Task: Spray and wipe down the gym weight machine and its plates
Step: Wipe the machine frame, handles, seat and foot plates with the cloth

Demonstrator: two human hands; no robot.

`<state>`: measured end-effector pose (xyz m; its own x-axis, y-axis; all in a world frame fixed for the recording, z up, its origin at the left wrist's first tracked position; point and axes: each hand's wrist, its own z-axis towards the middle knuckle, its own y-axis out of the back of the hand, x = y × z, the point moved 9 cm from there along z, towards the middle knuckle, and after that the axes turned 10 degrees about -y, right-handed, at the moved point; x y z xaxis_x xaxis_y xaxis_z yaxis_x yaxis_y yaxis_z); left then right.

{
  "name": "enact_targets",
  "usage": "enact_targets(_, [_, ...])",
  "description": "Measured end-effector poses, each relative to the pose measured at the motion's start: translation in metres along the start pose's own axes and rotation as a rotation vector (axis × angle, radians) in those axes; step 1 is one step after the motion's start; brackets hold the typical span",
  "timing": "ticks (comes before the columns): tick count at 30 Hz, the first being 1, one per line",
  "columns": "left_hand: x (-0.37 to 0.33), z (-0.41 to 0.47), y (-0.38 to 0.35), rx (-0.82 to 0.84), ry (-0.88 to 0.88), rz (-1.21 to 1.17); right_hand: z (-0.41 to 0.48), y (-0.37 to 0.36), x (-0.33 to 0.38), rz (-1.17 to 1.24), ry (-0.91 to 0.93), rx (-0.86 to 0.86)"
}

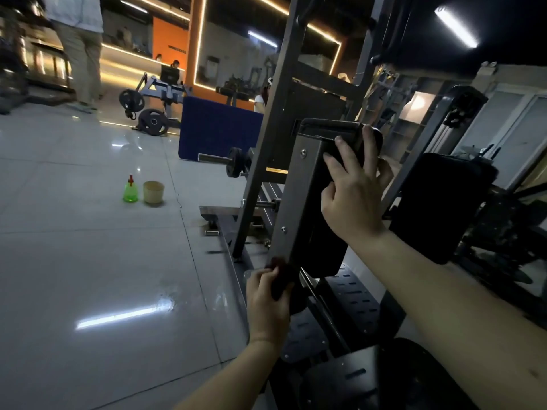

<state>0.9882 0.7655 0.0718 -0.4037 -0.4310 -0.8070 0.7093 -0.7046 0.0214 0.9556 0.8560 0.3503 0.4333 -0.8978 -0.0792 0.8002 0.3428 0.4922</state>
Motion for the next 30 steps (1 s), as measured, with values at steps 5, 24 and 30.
enact_targets(5, [0.001,0.000,0.002,0.032,0.103,-0.039,-0.003,0.000,0.005,-0.041,-0.021,-0.004])
enact_targets(24, [0.027,-0.014,-0.007,-0.031,0.330,-0.412,-0.044,-0.032,0.021,-0.137,-0.015,0.046])
enact_targets(30, [-0.091,0.131,0.004,-0.073,0.004,-0.453,-0.040,-0.028,0.025,-0.092,-0.049,0.007])
